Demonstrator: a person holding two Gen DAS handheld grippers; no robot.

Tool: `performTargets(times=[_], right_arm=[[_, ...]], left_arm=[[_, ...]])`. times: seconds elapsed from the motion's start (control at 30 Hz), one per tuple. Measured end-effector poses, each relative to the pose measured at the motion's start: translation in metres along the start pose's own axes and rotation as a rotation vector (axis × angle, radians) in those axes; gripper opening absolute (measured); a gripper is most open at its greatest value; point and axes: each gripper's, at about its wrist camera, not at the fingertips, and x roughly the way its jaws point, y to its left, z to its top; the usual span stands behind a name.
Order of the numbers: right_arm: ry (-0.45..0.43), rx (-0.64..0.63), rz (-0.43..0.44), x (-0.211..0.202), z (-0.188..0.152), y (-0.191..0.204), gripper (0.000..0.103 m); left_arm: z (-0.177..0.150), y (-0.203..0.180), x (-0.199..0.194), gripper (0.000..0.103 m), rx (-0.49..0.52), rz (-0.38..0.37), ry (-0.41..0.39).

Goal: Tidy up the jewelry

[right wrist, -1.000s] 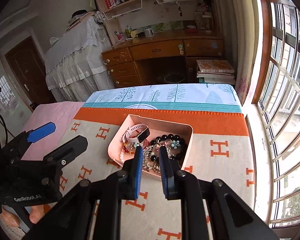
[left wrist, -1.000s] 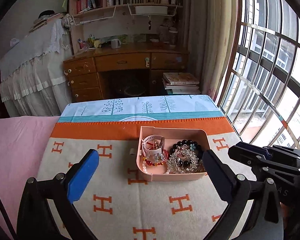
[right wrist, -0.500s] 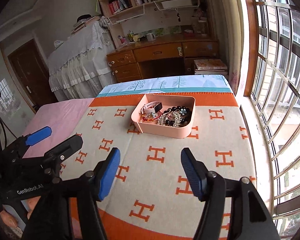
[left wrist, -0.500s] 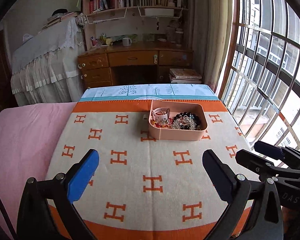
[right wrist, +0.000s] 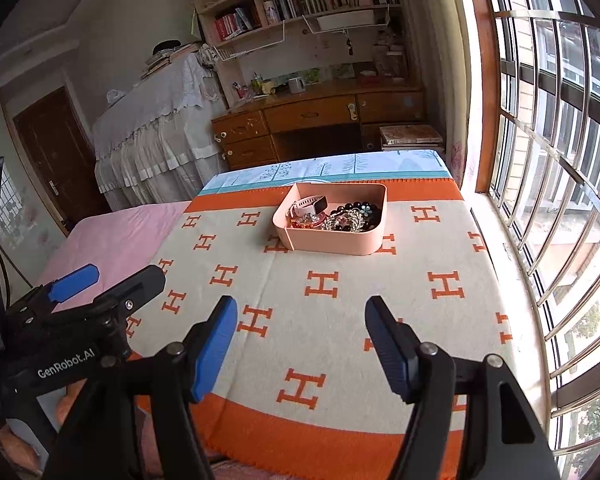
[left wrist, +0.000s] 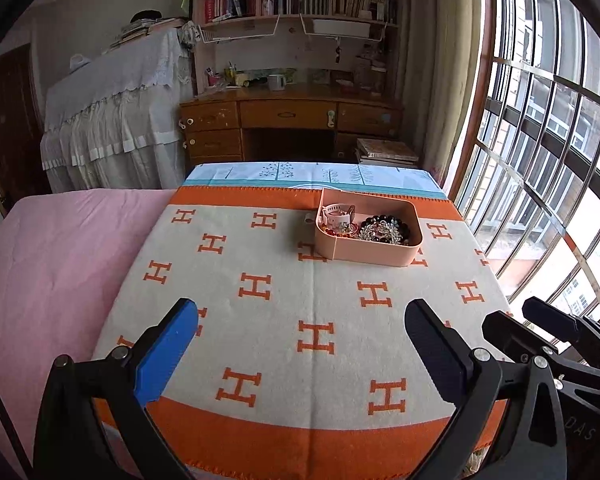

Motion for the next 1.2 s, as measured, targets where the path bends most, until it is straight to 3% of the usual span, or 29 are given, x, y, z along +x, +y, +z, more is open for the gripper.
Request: performTargets(times=[0.2, 1.2], right_arm=[[-0.031, 0.006, -0.005, -0.0066, -0.0013, -0.0001, 0.067], [-0.061, 0.008, -0.025, -0.0096, -0.0062, -0.0004, 0.067]], left_arm=[[-0.0038, -0.0084, 0.0006, 0.102, 0.044, 0.024, 0.007], [-0.0033, -0.0091, 0.0055, 0.102, 0.032, 0.015, 0.019]])
